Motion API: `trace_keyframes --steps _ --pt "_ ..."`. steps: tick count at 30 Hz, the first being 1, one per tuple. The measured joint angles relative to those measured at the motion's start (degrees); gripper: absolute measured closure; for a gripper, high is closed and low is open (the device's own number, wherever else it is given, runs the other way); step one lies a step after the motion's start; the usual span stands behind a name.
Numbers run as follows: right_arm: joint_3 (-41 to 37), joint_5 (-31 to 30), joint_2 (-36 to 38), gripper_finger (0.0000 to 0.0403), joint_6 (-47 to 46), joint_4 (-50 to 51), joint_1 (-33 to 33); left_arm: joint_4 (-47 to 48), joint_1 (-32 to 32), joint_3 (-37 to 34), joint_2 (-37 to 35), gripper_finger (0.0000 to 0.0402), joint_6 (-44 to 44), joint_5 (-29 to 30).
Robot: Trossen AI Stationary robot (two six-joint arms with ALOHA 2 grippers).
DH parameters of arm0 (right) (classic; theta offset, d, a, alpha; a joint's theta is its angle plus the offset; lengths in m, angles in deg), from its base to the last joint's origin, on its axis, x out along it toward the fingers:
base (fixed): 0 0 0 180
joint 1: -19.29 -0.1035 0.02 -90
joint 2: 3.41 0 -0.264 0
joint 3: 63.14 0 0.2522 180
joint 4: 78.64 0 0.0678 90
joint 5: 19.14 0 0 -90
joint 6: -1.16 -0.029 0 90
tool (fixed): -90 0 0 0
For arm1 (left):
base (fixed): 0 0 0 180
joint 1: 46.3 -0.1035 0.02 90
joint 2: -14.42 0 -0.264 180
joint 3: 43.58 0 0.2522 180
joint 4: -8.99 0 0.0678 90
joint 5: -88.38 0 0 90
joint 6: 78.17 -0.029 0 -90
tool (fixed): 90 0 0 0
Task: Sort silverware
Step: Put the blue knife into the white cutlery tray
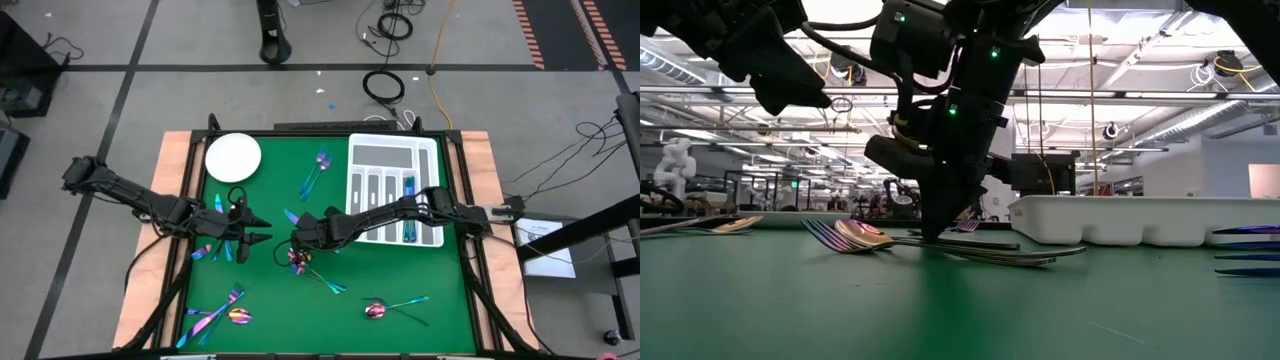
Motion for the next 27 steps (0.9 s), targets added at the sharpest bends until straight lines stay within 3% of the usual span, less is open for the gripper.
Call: trace_keyframes --steps 21,27 --pt "-0.2 -1.3 2.6 0.0394 -0.6 3.2 -0.4 -0.3 0.0 0.0 0.0 0.024 0.0 0.0" --pt "-0.2 -1.4 2.7 0.0364 1.1 3.2 -0.5 -0.3 0.0 0.0 0.0 0.024 -0.1 0.0"
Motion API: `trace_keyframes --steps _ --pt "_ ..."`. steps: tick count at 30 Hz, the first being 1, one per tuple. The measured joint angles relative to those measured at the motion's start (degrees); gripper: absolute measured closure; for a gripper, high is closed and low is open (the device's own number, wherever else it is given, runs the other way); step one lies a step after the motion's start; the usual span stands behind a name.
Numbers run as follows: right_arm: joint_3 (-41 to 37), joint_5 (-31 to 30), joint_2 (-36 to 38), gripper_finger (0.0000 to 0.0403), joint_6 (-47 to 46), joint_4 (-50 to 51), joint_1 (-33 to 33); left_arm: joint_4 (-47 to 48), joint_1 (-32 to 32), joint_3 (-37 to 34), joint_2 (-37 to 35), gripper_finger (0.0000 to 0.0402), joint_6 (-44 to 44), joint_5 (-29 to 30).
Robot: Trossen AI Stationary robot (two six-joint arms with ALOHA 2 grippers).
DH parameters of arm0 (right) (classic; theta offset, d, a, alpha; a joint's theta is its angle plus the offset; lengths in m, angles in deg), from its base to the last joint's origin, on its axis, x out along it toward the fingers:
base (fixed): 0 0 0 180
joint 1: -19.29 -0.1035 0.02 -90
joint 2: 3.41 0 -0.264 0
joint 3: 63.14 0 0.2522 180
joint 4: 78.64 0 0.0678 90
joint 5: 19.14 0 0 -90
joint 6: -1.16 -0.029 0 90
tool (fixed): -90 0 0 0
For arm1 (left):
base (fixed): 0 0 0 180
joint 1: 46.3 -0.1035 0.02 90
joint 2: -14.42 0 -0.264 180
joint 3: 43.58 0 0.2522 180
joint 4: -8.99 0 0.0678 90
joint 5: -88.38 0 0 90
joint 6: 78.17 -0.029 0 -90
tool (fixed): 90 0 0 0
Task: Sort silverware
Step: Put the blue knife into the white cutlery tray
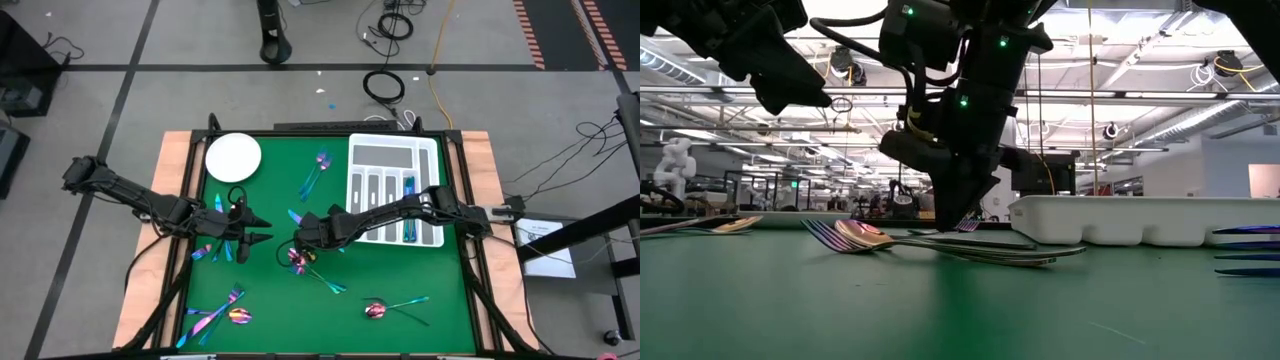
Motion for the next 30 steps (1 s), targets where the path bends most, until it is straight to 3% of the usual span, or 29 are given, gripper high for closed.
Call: trace_keyframes --steps 8,14,21,30 --pt "0.1 -0.4 -1.5 0.0278 0.1 -0.1 -0.1 0.0 0.0 0.0 0.0 0.024 -0.3 0.0" --pt "0.3 0.2 -1.9 0.0255 -0.2 0.6 -0.1 0.1 0.0 0.0 0.0 0.024 -0.3 0.0" --pt "-0.4 6.3 -2.3 0.031 -0.2 -0.2 0.8 0.0 0.0 0.0 0.0 0.024 -0.3 0.0" --pt "-2.9 5.5 -2.3 0.0375 -1.7 -2.4 1.0 -0.1 0.0 0.0 0.0 0.024 -1.2 0.0"
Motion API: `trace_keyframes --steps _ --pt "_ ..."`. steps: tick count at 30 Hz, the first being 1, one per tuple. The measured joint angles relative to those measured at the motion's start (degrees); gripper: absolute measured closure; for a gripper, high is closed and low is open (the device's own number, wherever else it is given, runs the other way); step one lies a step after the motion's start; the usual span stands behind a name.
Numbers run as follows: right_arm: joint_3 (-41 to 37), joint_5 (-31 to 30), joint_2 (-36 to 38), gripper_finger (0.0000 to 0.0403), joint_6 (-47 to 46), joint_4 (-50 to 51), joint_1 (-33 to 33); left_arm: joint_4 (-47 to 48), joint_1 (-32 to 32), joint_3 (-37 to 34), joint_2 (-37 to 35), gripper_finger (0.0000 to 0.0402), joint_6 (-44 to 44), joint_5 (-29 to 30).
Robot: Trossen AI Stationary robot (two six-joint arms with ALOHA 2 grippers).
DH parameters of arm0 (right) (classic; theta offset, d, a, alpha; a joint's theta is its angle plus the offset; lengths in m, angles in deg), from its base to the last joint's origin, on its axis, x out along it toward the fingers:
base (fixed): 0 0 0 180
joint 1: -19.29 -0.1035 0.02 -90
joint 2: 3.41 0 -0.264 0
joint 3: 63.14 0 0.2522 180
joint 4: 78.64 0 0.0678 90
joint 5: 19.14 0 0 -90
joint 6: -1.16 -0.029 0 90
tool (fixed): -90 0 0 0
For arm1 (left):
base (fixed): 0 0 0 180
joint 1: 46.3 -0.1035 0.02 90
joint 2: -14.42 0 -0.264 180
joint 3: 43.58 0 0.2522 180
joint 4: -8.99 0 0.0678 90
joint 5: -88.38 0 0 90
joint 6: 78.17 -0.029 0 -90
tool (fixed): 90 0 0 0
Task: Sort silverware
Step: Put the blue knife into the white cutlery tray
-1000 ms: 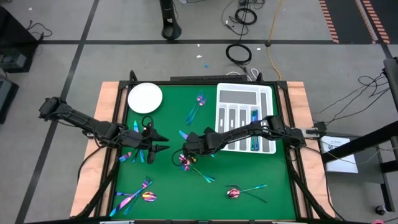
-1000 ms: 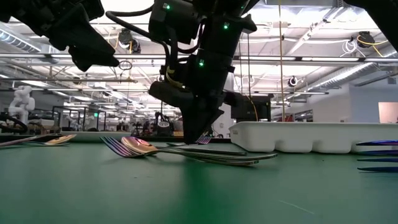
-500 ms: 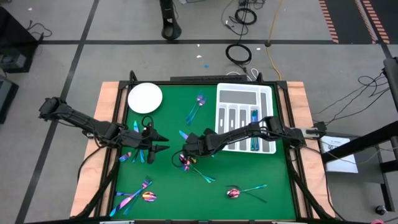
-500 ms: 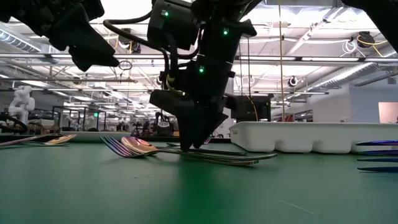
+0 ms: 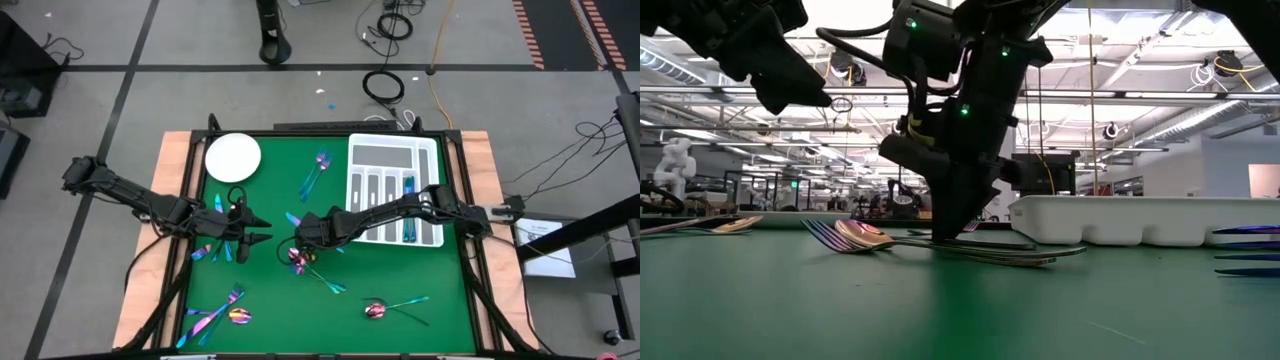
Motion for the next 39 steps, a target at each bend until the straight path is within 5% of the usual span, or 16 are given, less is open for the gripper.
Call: trace_keyframes --steps 30,39 --pt "-0.5 -0.9 6.6 0.0388 1.2 0.5 -0.5 -0.4 -0.1 0.5 0.0 0.024 -4.6 0.1" --pt "-2.2 -1.3 6.6 0.0326 3.0 -0.9 -0.9 -0.4 -0.3 0.5 0.0 0.024 -4.6 0.2"
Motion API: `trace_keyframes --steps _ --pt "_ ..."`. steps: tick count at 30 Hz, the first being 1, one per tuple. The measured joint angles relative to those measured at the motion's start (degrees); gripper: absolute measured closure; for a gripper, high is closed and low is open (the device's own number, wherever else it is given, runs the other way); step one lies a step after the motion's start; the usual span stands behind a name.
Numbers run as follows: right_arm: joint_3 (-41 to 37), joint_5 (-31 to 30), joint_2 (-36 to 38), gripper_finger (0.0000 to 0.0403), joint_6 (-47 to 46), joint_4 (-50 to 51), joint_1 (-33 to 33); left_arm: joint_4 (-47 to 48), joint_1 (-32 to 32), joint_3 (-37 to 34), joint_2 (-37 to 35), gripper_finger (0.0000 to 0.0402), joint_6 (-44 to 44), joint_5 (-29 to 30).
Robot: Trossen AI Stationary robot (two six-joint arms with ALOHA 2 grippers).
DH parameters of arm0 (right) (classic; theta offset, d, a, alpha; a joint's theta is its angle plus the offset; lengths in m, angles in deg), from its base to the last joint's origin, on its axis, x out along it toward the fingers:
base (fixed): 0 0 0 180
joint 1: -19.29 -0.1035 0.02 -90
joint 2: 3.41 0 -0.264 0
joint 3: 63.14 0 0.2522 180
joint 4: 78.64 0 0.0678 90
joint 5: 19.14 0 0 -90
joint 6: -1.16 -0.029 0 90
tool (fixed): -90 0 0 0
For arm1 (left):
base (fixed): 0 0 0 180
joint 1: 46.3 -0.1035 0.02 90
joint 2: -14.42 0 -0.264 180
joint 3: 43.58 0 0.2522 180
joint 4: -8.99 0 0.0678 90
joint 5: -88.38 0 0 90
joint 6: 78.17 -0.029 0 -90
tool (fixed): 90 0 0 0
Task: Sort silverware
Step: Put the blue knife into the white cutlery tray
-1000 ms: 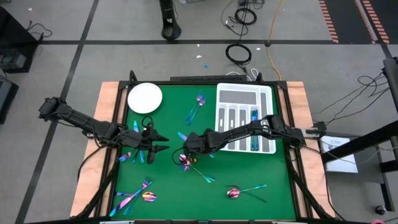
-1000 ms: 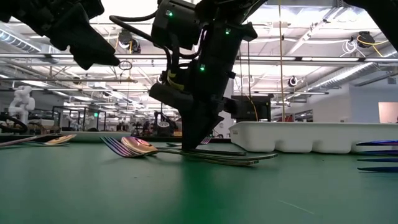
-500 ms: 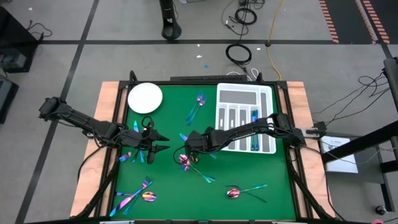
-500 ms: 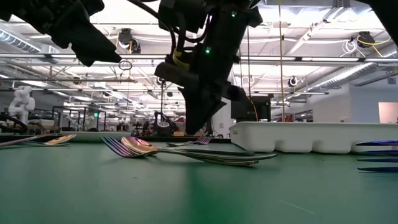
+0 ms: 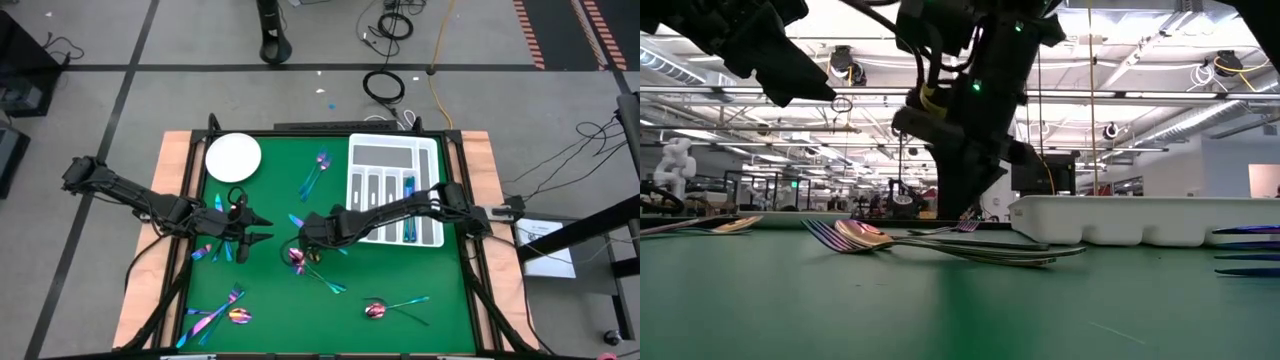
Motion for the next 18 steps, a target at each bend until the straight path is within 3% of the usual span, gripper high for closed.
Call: trace_keyframes --steps 5,9,13,18 --pt "-4.0 0.4 0.0 0.0279 -2.8 -2.7 0.0 0.0 0.0 0.0 0.0 0.024 0.0 0.0" --pt "-7.5 1.1 0.5 0.027 -2.8 -7.5 0.0 0.0 0.0 0.0 0.0 0.024 -0.1 0.0" --pt "-9.9 1.9 0.6 0.0289 -3.6 -9.7 0.0 -0.1 0.0 0.0 0.0 0.024 -0.4 0.2" --pt "-10.7 0.8 0.5 0.0349 -4.9 -9.5 -0.2 -0.3 0.0 0.0 0.0 0.024 -0.6 0.3"
